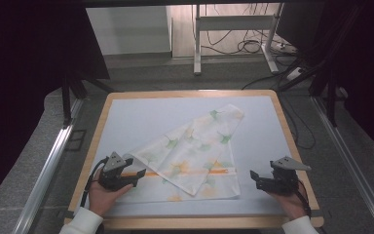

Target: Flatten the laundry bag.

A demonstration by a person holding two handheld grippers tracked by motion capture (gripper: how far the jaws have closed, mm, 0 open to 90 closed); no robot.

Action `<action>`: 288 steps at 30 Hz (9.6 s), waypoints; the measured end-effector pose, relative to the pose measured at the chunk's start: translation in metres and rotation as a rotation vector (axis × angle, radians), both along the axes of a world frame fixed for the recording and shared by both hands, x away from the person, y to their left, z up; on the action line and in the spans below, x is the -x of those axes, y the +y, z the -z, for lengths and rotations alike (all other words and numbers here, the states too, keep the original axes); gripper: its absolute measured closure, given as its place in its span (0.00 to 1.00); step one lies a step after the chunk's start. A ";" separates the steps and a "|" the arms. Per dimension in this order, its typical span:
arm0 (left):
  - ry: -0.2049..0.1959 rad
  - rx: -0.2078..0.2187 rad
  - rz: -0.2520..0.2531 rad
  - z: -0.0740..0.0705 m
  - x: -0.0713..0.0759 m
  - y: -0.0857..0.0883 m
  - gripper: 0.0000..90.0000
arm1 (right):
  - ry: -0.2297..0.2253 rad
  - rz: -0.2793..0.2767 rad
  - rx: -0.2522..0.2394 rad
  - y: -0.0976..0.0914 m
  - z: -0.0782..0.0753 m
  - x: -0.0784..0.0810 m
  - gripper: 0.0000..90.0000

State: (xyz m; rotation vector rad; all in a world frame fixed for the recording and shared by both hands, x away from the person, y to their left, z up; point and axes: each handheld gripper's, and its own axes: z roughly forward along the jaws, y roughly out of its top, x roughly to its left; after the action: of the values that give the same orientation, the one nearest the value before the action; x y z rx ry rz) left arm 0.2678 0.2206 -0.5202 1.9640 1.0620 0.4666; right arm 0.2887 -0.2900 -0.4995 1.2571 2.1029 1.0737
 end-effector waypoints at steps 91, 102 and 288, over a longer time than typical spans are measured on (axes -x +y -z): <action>-0.025 -0.098 0.407 -0.021 0.013 -0.132 0.36 | 0.161 -0.391 0.084 0.093 0.021 0.007 0.99; 0.057 -0.166 0.462 0.001 0.003 -0.159 0.35 | 0.183 -0.392 0.086 0.095 0.024 0.007 0.99; -0.040 -0.054 0.162 -0.033 -0.066 -0.074 0.46 | 0.165 -0.390 0.068 0.073 0.019 0.011 0.99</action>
State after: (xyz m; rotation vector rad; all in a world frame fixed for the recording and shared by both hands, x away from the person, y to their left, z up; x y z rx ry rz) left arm 0.3340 0.1466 -0.4868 2.0603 0.8648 0.4474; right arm 0.2778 -0.2175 -0.5186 0.9534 2.5609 1.0713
